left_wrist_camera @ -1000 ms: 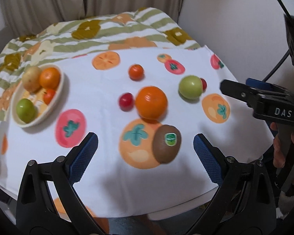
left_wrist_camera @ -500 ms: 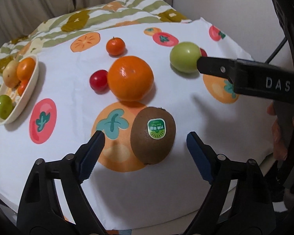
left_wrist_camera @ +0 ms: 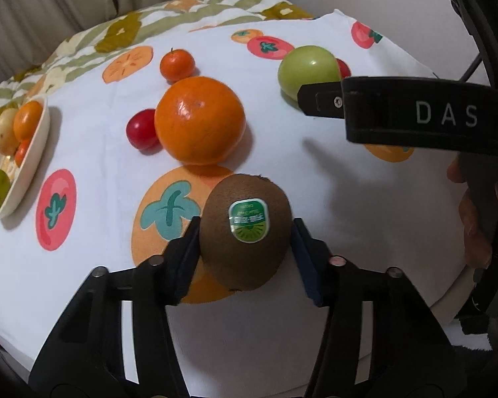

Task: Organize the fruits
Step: 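Grasp the kiwi with the left tool while the right tool grasps a green apple, then carry the kiwi and green apple to the plate and release both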

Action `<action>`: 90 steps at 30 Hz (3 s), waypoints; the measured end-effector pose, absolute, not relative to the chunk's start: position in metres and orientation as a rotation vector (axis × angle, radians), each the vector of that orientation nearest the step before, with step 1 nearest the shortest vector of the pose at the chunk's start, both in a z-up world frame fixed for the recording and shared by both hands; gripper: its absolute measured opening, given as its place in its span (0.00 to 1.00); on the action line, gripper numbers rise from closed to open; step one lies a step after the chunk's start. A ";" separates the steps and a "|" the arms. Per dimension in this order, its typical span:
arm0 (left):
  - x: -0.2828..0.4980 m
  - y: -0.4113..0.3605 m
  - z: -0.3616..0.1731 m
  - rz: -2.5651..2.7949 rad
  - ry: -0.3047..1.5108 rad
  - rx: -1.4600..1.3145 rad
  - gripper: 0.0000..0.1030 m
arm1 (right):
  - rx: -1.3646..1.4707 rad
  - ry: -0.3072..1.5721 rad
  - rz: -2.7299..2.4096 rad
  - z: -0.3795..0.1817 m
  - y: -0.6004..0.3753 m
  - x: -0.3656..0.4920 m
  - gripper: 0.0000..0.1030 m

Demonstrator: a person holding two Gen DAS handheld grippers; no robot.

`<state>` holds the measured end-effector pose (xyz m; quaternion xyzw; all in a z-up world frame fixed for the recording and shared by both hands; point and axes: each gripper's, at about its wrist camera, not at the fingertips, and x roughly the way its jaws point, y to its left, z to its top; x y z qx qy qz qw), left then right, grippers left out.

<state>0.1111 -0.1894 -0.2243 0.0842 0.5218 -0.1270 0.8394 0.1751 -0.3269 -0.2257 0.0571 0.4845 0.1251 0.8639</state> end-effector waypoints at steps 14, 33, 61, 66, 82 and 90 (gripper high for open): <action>0.112 -0.179 -0.223 -0.241 1.108 0.155 0.51 | 0.153 1.045 0.293 -0.239 -0.328 0.193 0.70; 0.120 -0.151 -0.217 -0.159 1.104 0.105 0.51 | 0.133 1.015 0.296 -0.242 -0.315 0.207 0.51; 0.141 -0.048 -0.118 -0.027 0.896 0.046 0.50 | -0.024 0.864 0.457 -0.139 -0.232 0.195 0.51; 0.151 0.003 -0.107 -0.013 0.895 0.039 0.51 | 0.007 0.864 0.471 -0.124 -0.189 0.195 0.51; 0.213 0.151 -0.140 -0.046 0.969 0.022 0.51 | 0.059 0.924 0.469 -0.137 -0.042 0.219 0.51; 0.241 0.171 -0.173 -0.099 1.022 0.016 0.51 | 0.067 0.957 0.423 -0.158 -0.013 0.225 0.51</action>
